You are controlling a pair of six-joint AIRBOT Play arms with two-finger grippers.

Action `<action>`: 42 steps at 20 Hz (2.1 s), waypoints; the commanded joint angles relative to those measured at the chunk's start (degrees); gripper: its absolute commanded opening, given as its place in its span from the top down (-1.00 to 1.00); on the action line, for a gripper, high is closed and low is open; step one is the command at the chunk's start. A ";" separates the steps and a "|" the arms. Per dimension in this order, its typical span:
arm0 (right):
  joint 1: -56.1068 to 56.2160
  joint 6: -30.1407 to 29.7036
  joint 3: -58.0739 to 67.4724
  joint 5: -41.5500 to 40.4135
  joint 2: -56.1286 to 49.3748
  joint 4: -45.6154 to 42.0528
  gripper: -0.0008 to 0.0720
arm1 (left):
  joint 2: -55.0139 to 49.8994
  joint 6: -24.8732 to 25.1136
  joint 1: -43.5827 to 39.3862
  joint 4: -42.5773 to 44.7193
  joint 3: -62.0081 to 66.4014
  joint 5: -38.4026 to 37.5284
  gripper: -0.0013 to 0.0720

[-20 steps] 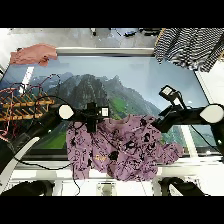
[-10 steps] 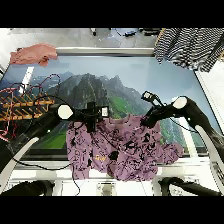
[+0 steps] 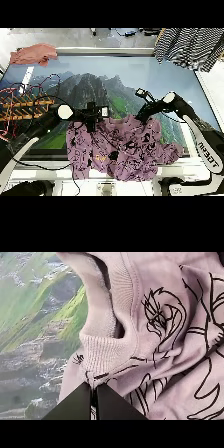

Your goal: Fold the clothes and pants, and hang the long-sleeved shirts on hangers.

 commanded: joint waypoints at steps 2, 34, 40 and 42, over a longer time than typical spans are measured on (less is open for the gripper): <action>1.86 -0.20 0.76 1.05 -1.36 -1.36 0.89 | 0.04 -0.02 0.35 0.04 0.02 0.26 0.89; -2.97 17.42 54.25 -4.28 39.69 4.79 0.91 | 16.90 -18.78 1.73 31.21 60.59 -8.09 0.89; -2.97 25.77 47.47 10.10 39.32 -1.55 0.91 | 16.70 -31.12 1.75 32.83 52.48 -21.81 0.89; -2.97 27.34 41.22 10.45 38.16 -2.95 0.91 | 14.16 -34.71 1.75 32.94 48.54 -25.49 0.89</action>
